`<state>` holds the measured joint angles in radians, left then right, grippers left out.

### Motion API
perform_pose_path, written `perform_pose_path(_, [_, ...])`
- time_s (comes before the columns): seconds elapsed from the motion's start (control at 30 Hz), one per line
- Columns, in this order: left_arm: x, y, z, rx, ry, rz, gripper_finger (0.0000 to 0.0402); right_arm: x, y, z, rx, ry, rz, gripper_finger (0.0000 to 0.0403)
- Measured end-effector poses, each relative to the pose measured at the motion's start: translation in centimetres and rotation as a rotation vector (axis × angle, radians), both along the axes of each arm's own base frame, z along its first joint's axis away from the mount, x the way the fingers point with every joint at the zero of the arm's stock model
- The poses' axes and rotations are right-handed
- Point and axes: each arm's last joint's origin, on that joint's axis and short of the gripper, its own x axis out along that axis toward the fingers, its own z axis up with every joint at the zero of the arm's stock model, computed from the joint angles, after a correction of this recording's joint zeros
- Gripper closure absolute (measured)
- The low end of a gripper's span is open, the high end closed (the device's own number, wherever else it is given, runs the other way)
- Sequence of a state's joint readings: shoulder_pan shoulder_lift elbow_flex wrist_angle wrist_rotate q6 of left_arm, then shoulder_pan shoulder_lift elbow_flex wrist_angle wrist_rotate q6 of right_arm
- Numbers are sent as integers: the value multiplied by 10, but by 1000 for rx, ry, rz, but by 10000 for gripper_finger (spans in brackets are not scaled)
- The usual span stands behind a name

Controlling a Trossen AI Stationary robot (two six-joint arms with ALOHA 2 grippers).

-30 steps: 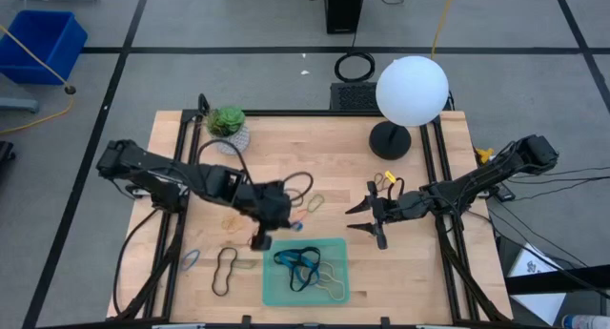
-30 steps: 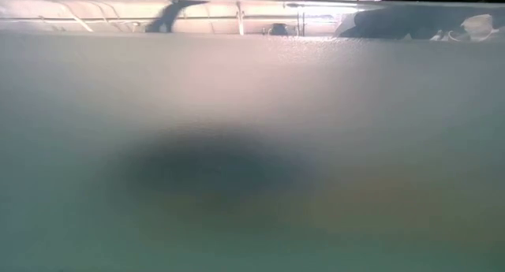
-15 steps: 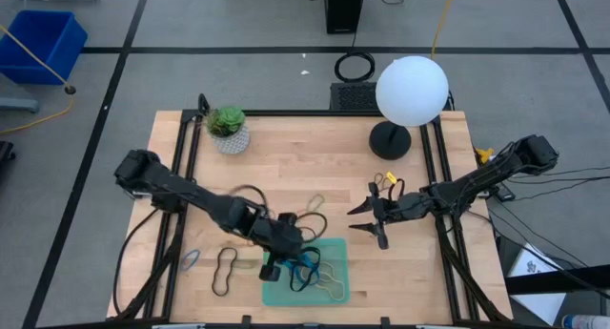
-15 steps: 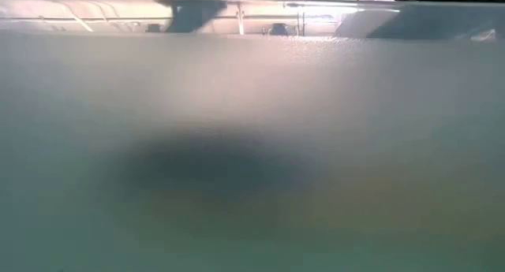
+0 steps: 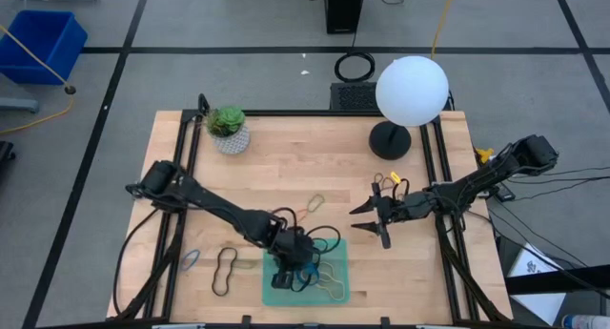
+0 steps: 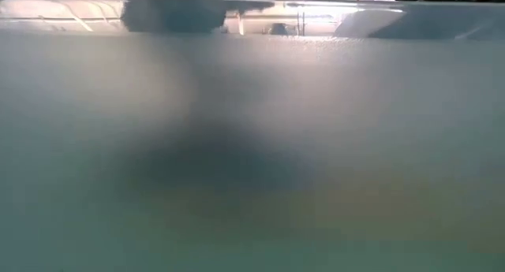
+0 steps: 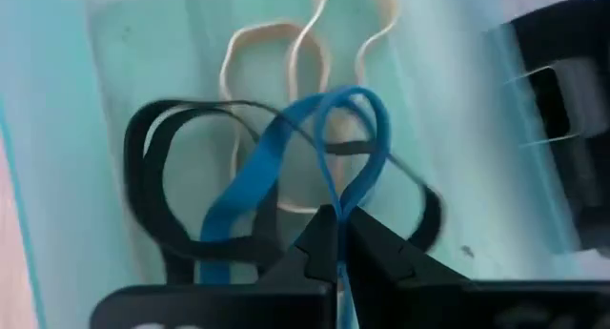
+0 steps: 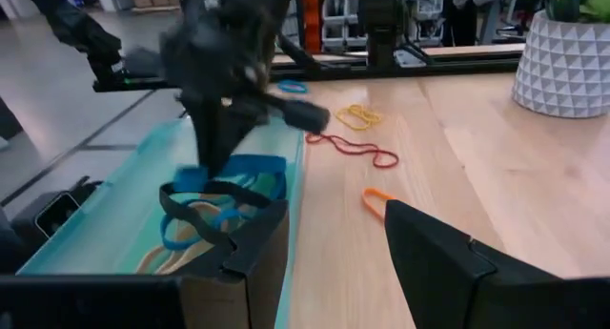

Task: Pick and place rubber bands into bin
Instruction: Put the top large blue rubberband into the green bin, then put the top small green rubberband into the green bin

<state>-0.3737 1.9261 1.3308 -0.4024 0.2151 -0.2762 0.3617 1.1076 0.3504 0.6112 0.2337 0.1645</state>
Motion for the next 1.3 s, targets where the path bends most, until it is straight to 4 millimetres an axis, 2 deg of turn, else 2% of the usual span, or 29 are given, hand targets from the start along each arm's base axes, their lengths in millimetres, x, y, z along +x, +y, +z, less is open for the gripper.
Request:
perform_pose_path(0.1, [1,3,-8,4,40,39,394,0,0,1,4,-12,0,232])
perform_pose_path(0.17, [2,5,-9,6,57,73,382,0,0,2,7,-19,0,232])
perform_pose_path(0.33, [4,12,-9,15,55,99,326,1,0,3,10,-29,1,232])
perform_pose_path(0.7, [4,12,-4,9,44,101,213,1,0,3,10,-28,0,232])
perform_pose_path(0.8, [3,15,12,-6,21,96,188,1,0,3,12,-33,0,232])
perform_pose_path(0.93, [-8,24,44,-27,-20,102,167,1,0,6,19,-54,1,232])
perform_pose_path(1.17, [-42,47,107,75,-180,67,154,1,1,8,67,-71,-7,232])
perform_pose_path(1.3, [-62,57,132,172,-256,71,153,3,-1,12,59,-95,-18,232])
